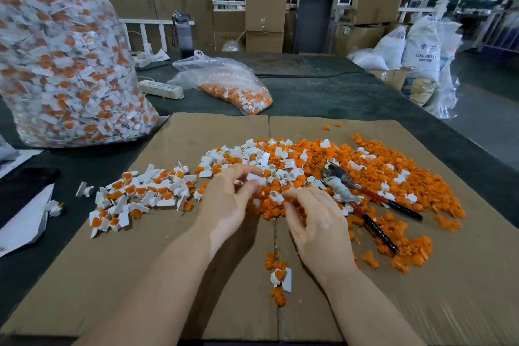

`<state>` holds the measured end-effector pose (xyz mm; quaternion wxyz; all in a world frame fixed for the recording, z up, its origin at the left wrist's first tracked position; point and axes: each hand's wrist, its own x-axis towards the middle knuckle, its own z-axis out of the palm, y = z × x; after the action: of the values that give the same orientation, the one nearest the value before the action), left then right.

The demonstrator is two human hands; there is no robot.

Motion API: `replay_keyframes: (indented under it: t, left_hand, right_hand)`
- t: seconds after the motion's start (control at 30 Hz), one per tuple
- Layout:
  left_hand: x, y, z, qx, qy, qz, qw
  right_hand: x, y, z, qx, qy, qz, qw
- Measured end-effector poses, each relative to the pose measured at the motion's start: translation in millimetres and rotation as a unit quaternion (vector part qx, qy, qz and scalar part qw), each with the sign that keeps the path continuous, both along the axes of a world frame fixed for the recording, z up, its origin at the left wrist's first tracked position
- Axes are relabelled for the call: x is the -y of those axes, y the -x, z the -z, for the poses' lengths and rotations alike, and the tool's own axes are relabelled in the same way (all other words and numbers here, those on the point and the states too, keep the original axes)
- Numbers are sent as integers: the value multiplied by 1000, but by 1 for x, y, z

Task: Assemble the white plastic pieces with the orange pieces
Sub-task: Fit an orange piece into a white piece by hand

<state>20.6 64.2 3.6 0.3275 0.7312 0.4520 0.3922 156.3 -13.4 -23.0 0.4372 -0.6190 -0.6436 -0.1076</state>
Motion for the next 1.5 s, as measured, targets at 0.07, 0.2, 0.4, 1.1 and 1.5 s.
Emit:
replay_keyframes:
  t: [0.07, 0.2, 0.4, 1.1, 1.5]
  left_hand:
    - [8, -8, 2, 29, 20, 4, 999]
    - [17, -16, 8, 50, 26, -12, 998]
    - [26, -18, 16, 127, 66, -22, 990]
    - [28, -15, 21, 195, 113, 42, 973]
    - [33, -15, 18, 114, 51, 79, 989]
  right_hand:
    - [1, -2, 0, -50, -3, -4, 999]
    - [1, -4, -2, -143, 2, -23, 990]
    - [0, -5, -4, -242, 15, -44, 969]
    - [2, 0, 1, -101, 45, 1, 994]
    - [3, 3, 2, -57, 25, 16, 998]
